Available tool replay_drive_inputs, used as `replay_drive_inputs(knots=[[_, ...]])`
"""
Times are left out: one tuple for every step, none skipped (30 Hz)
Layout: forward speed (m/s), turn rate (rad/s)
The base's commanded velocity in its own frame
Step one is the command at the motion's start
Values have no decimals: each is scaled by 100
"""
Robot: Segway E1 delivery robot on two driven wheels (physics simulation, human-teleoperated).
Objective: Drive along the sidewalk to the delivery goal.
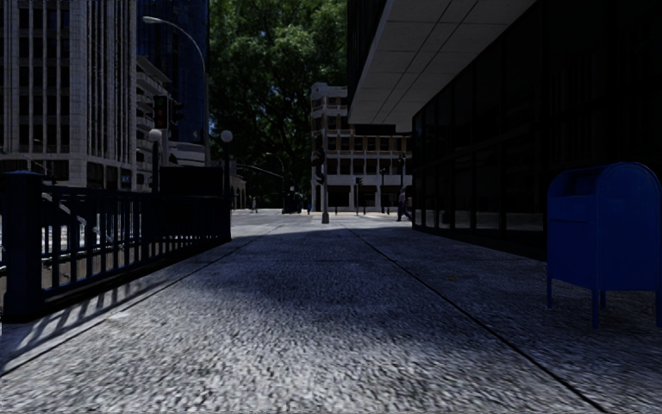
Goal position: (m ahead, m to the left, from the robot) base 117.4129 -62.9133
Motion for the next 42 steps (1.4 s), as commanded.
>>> replay_drive_inputs(knots=[[200,-23],[200,-23],[200,-23],[200,-23],[200,-23],[200,-23],[200,-4],[200,0],[200,0],[200,0],[200,0],[200,0],[200,0],[200,0],[200,0],[200,0],[200,0],[200,0],[200,0],[200,0],[200,0],[200,0],[200,0],[200,0],[200,0],[200,0],[200,0],[200,0],[200,0],[200,0],[200,0],[200,0],[200,0],[200,0],[200,0],[200,0],[200,0],[200,0],[200,0],[200,0],[200,0],[200,0]])
